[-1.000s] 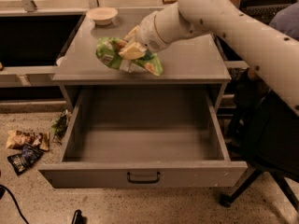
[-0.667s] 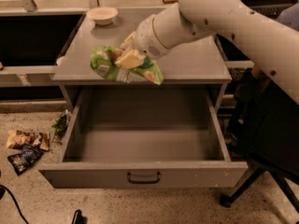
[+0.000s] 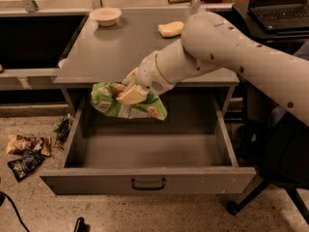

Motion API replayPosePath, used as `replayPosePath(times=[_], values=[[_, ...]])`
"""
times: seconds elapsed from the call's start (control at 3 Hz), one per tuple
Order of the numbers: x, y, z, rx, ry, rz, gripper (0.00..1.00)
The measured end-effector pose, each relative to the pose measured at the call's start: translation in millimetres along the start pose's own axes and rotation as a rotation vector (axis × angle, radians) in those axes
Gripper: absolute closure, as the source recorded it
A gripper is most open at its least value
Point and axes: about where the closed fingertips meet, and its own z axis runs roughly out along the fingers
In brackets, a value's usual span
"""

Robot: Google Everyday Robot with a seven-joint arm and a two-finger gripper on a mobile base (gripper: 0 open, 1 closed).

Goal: Place green rice chip bag into top drawer

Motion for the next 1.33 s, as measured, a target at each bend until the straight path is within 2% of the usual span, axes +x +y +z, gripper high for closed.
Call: replayPosePath(times=[0.33, 0.67, 1.0, 1.33], values=[[0.1, 0.0, 0.1, 0.0, 0.0, 0.0, 1.0], [36.0, 6.1, 21.0, -0.007, 0.018, 0.082, 1.0], [81.8, 12.3, 45.7, -0.014, 0.023, 0.182, 1.0], [119.2, 14.5, 59.5, 0.006, 0.048, 0.265, 1.0]])
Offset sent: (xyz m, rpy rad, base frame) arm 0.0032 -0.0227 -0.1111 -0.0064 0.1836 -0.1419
